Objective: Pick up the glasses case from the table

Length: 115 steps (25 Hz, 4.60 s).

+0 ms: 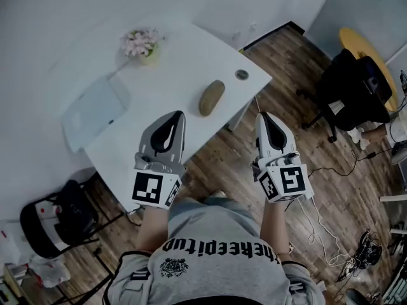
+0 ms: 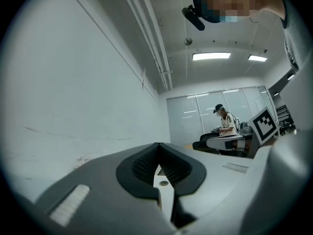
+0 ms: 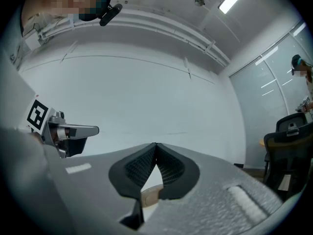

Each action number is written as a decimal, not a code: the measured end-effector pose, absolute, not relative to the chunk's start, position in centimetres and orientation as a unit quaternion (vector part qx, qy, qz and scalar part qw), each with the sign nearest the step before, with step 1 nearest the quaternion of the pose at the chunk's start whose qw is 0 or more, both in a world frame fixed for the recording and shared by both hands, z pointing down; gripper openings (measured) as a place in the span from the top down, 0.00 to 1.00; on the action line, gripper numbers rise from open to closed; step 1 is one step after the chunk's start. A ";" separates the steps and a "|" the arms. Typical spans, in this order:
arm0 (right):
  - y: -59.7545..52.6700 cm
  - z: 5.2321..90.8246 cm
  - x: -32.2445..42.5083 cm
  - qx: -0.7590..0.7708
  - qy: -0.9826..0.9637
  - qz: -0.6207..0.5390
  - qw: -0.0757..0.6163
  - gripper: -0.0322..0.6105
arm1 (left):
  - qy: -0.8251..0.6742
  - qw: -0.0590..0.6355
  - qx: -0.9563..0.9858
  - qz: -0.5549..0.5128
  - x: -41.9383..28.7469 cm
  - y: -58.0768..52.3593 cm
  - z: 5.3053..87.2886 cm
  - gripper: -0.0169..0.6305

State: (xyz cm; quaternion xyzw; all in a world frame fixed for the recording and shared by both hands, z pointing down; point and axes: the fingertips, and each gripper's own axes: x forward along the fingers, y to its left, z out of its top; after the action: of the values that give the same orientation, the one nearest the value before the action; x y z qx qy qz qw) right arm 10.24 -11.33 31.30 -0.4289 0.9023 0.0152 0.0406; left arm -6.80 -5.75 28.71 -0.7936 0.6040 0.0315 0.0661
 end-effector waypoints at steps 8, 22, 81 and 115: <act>-12.0 30.9 7.7 -0.396 0.917 0.017 0.048 0.95 | 0.613 0.071 -0.786 0.036 -7.7 -4.6 27.8 0.95; -11.5 31.5 4.9 -0.381 0.924 0.004 0.042 0.95 | 0.668 0.080 -0.739 -0.024 -12.2 -3.4 28.2 0.95; -20.9 33.4 10.2 -0.459 0.888 -0.015 -0.007 0.95 | 0.557 -0.037 -0.828 -0.046 -4.7 -21.5 34.8 0.95; -26.3 38.9 8.8 -0.510 0.852 -0.071 -0.099 0.95 | 0.464 -0.182 -0.829 -0.254 -4.1 -30.6 53.3 0.67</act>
State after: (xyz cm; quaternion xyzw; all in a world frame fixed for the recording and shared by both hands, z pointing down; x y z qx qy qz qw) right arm 8.84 -26.26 38.90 -0.5099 0.8516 -0.0710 -0.0989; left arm -4.07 -30.61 53.27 -0.8292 0.4636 -0.2538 -0.1820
